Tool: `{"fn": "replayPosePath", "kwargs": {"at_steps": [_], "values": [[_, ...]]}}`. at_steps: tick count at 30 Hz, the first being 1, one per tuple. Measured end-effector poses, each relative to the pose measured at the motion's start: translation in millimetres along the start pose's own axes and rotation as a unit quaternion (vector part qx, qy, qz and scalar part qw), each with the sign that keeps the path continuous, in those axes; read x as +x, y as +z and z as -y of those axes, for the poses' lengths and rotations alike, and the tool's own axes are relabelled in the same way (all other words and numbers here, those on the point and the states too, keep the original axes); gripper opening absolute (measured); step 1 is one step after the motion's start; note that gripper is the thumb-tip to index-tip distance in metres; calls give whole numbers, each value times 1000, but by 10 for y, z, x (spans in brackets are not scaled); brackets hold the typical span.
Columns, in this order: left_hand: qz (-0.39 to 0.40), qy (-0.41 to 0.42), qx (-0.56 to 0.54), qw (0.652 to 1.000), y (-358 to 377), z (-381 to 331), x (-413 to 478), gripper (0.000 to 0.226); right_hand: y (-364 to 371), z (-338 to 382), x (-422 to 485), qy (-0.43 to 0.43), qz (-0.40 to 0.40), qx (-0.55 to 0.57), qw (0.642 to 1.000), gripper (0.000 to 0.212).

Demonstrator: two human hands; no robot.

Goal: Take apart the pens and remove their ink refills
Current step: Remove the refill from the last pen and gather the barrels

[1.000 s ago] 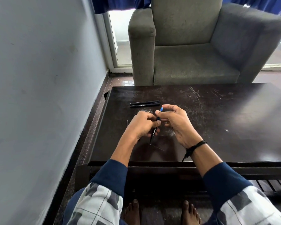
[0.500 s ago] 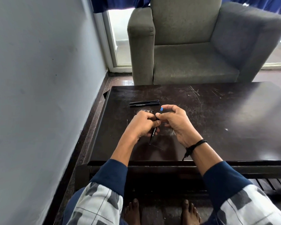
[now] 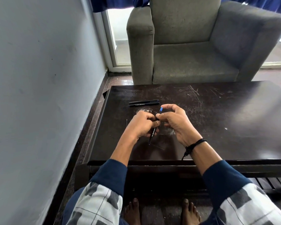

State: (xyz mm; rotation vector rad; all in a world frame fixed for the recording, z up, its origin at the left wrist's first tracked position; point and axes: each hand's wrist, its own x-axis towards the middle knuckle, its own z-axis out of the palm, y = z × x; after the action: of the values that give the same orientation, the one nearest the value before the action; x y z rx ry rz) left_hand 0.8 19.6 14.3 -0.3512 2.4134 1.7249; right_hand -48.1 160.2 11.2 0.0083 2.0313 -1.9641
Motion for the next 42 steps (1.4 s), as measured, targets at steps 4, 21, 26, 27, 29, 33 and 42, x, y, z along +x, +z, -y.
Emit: {"fn": "replayPosePath", "kwargs": {"at_steps": [4,21,26,27,29,33,42], "values": [[-4,-5,-1,1000,1,7,18,10,-12,16,29,17,6,6,1000,40],[-4,-6,-4,1000,8,9,36,11,15,42,-10,17,-1,16,1000,35],[0,-3,0,1000,11,6,21,9,-5,27,-3,11,-11,9,1000,34],[1,-5,-3,1000,15,0,17,8,-7,32,-1,14,-13,16,1000,33],[0,-7,-2,1000,17,-11,14,8,-1,48,1,21,-17,33,999,34],[-2,-8,1,1000,15,-8,22,11,7,55,-21,21,-14,28,999,31],[5,-13,-3,1000,33,-10,23,10,12,45,-8,24,-26,32,999,33]]}}
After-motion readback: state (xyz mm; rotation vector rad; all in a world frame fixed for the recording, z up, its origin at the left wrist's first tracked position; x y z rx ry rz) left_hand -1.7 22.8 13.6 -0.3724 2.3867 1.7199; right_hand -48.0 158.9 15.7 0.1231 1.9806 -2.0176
